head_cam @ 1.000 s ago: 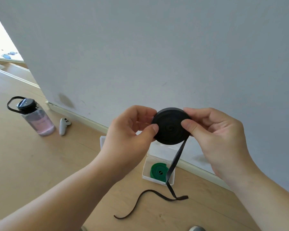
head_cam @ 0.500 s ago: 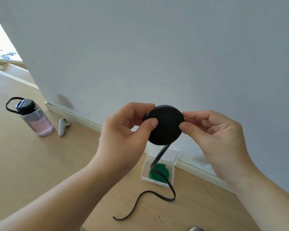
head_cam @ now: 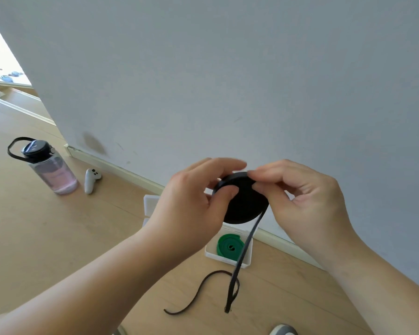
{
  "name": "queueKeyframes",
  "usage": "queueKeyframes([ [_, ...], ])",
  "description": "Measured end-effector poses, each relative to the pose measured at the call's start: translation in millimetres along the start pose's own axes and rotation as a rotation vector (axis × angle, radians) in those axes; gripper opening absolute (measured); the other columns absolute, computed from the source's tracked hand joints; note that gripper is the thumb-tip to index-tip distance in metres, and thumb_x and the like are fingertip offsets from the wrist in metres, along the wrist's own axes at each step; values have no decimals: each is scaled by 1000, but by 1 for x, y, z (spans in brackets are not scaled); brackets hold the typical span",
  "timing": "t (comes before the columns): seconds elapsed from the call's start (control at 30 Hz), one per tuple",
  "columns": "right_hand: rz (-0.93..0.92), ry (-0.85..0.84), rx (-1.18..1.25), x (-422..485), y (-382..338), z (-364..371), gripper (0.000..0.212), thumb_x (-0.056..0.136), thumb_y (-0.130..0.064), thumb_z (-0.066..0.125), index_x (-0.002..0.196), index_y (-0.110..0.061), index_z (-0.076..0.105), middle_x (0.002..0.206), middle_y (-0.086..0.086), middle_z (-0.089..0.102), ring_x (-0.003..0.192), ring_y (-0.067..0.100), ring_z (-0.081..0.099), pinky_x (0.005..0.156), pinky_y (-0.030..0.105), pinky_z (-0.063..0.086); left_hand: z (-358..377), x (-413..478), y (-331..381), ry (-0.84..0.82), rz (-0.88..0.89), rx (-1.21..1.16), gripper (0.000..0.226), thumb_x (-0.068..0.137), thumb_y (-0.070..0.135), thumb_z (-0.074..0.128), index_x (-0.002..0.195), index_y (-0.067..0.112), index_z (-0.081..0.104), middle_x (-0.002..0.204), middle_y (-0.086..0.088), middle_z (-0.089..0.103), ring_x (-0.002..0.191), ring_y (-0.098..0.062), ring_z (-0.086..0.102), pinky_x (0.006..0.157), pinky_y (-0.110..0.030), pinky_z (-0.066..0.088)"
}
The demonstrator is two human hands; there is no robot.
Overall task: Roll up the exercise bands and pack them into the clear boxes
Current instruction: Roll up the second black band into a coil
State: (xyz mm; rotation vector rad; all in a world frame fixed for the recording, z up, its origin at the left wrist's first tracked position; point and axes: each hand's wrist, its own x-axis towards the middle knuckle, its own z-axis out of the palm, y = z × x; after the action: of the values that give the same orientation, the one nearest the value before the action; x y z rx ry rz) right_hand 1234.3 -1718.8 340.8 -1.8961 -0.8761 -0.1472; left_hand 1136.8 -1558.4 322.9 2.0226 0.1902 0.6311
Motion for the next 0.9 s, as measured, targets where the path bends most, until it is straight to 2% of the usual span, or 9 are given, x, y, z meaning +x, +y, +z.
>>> queueKeyframes([
  [0.13, 265, 66, 227, 1, 0, 1, 29, 83, -5, 82, 96, -31, 79, 89, -9, 80, 86, 10, 77, 85, 26, 62, -3, 3, 5, 96, -130, -179, 39, 95, 5, 69, 117, 37, 72, 102, 17, 74, 99, -1, 68, 82, -11, 53],
  [0.23, 324, 81, 330, 2, 1, 1, 25, 84, -4, 79, 100, -23, 79, 91, -1, 81, 86, 19, 78, 87, 42, 62, -5, 5, 5, 153, -187, -288, 33, 94, 8, 71, 110, 37, 74, 104, 17, 76, 99, -6, 72, 86, -25, 58],
  [0.3, 301, 60, 297, 1, 0, 2, 27, 86, -1, 77, 96, -25, 79, 90, -6, 81, 85, 14, 77, 87, 35, 61, -5, 5, 3, 119, -237, -297, 22, 93, 10, 73, 100, 31, 74, 103, 13, 76, 97, -5, 72, 81, -27, 59],
  [0.4, 173, -3, 85, 0, -1, 2, 37, 90, 4, 72, 92, -32, 78, 88, -15, 76, 83, 6, 72, 77, 11, 52, -2, 4, 2, 60, -179, -117, 8, 89, 18, 77, 87, 21, 70, 107, 15, 69, 97, -1, 69, 79, -18, 58],
  [0.57, -111, -33, -82, 0, 3, 4, 32, 89, 11, 69, 98, -17, 81, 92, -6, 74, 91, 12, 71, 82, 18, 53, 0, 1, 3, -26, 5, 34, 29, 90, 4, 73, 112, 23, 70, 100, 18, 74, 98, -1, 69, 82, -12, 55],
  [0.63, -75, -9, -57, 0, 3, 3, 30, 87, 7, 74, 94, -21, 81, 88, -10, 76, 89, 10, 73, 81, 17, 55, 0, 1, 3, -17, -27, -12, 29, 90, -1, 71, 105, 24, 74, 93, 18, 75, 94, 0, 70, 75, -10, 55],
  [0.7, 85, 37, 53, 0, 0, 2, 27, 84, -3, 81, 90, -29, 79, 85, -15, 78, 85, 7, 75, 80, 16, 57, -1, 2, 5, 27, -94, -104, 29, 90, -1, 72, 98, 26, 75, 89, 20, 75, 90, 4, 70, 71, -7, 53],
  [0.8, 200, 80, 172, 1, -2, -1, 30, 82, -8, 83, 94, -35, 78, 90, -16, 79, 87, 8, 76, 82, 19, 59, -3, 4, 8, 123, -151, -208, 27, 90, 3, 74, 95, 29, 76, 89, 19, 76, 90, 5, 71, 74, -7, 52],
  [0.9, 211, 105, 254, 3, -4, -5, 28, 84, -5, 80, 94, -31, 78, 90, -14, 80, 86, 7, 76, 80, 16, 58, -5, 4, 2, 201, -216, -345, 22, 91, 7, 75, 95, 28, 76, 92, 11, 79, 94, -7, 75, 88, -32, 60],
])
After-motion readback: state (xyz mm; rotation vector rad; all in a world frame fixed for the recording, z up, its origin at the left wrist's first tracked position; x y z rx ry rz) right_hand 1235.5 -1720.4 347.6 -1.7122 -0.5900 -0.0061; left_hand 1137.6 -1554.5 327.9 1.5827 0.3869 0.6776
